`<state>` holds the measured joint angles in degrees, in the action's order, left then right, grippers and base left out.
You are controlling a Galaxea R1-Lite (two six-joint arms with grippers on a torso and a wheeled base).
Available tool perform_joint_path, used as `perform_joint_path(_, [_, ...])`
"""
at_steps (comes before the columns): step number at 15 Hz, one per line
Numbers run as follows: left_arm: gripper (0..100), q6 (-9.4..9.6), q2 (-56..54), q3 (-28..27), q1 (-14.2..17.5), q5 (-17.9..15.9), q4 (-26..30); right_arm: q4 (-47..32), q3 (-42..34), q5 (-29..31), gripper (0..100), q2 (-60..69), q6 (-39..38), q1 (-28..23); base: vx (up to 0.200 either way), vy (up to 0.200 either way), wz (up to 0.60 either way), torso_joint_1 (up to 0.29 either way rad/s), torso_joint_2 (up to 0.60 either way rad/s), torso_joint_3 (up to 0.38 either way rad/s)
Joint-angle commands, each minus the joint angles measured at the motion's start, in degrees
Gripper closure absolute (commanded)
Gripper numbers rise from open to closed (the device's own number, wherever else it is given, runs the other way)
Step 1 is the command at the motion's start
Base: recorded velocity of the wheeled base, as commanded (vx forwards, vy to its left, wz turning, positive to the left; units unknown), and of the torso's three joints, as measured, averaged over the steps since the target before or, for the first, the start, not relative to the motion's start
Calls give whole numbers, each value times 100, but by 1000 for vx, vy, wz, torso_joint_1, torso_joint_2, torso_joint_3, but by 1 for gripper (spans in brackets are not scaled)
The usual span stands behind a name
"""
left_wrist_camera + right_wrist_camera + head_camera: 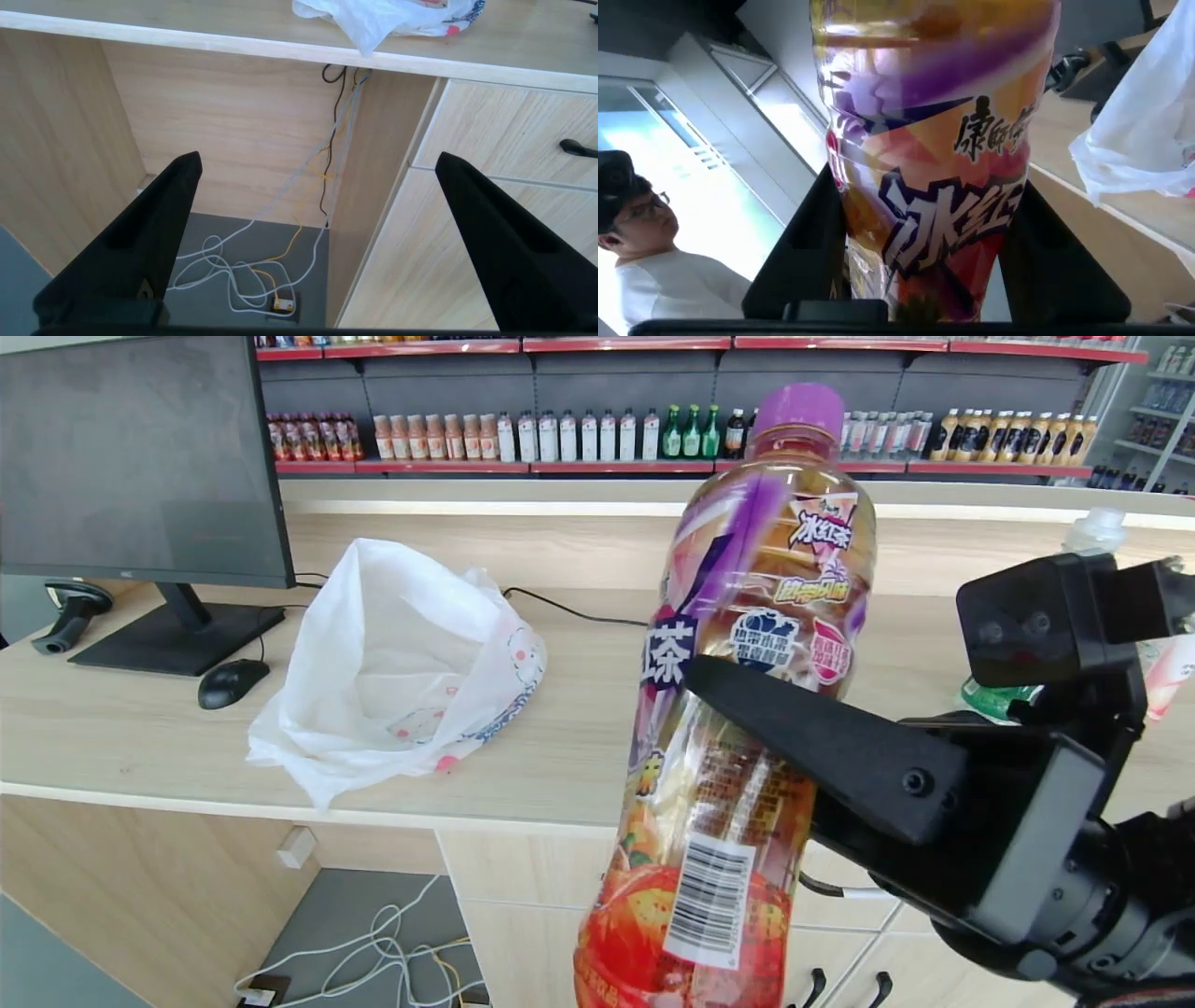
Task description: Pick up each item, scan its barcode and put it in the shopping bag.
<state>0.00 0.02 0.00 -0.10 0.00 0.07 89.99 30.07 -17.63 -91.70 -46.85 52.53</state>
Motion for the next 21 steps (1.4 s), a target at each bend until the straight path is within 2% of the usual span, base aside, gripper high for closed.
perform_joint_path(1, [0,0,-2,0,1,0,1,1,139,-4,100,-94,-202,-6,0,0,0,0,0,0])
perform_joint_path(7, [0,0,-2,0,1,0,1,1,183,5,100,73,-764,-6,0,0,0,0,0,0])
perform_joint_path(21, [0,0,-2,0,1,0,1,1,227,-13,100,284,-756,-23,0,0,0,0,0,0])
